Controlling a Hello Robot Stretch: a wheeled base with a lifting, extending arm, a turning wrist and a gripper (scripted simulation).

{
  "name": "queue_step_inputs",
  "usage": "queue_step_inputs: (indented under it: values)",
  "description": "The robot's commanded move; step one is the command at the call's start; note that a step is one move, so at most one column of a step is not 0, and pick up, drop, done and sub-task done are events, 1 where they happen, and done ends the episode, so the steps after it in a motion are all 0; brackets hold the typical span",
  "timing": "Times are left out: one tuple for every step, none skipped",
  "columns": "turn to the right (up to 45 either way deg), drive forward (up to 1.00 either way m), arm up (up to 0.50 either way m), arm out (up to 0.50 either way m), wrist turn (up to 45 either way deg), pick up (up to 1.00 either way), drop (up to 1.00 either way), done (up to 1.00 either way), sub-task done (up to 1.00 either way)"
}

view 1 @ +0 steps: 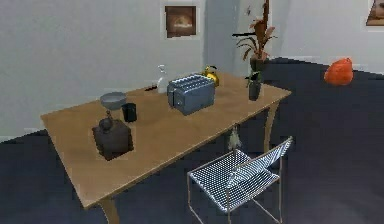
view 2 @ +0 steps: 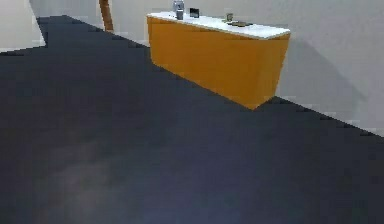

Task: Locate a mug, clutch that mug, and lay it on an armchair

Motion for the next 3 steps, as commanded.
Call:
queue_step_inputs:
  values:
    - [0.0,0.55,0.0,0.0,0.0,0.0,0.0,0.0,0.0]
    - [-45.0,0.0,0.0,0.0,0.0,0.0,0.0,0.0,0.0]
    - [-45.0,0.0,0.0,0.0,0.0,0.0,0.0,0.0,0.0]
